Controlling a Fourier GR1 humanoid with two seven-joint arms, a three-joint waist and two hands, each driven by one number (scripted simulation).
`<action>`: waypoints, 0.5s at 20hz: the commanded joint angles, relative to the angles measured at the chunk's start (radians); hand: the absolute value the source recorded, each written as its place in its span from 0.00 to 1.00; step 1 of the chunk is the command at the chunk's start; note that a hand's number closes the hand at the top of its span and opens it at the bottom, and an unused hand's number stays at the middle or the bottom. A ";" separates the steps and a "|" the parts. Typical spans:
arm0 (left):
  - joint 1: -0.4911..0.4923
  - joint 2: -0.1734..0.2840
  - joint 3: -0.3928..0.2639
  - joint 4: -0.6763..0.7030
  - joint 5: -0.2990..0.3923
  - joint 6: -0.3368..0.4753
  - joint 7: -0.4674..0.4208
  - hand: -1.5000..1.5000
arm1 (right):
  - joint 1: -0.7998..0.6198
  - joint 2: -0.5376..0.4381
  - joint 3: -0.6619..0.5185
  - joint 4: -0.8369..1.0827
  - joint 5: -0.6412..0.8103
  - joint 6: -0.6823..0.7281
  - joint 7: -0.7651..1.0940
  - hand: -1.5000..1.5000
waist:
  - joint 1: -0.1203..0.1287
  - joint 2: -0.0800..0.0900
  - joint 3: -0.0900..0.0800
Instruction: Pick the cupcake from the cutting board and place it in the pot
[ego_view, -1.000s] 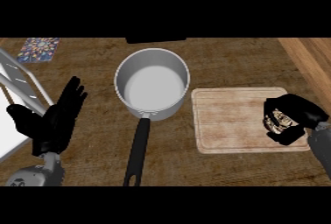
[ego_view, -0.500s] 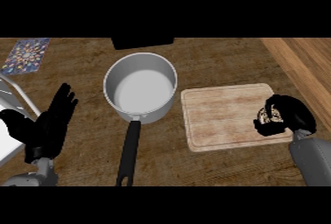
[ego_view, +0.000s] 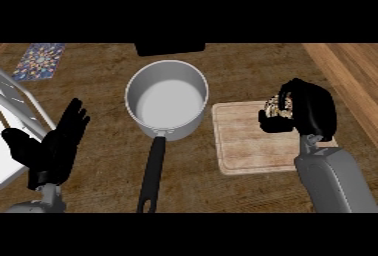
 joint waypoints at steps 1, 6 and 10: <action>-0.003 0.004 -0.003 -0.012 0.004 -0.011 -0.001 0.50 | -0.080 0.083 0.102 -0.201 0.107 0.034 0.169 1.00 | 0.033 0.002 0.003; -0.038 -0.003 -0.012 -0.011 0.013 -0.027 -0.008 0.50 | -0.228 0.184 0.234 -0.377 0.239 0.182 0.443 1.00 | 0.071 0.025 0.006; -0.054 -0.017 -0.059 -0.037 0.003 -0.041 0.003 0.50 | -0.353 0.187 0.365 -0.418 0.247 0.329 0.733 1.00 | 0.131 0.045 0.011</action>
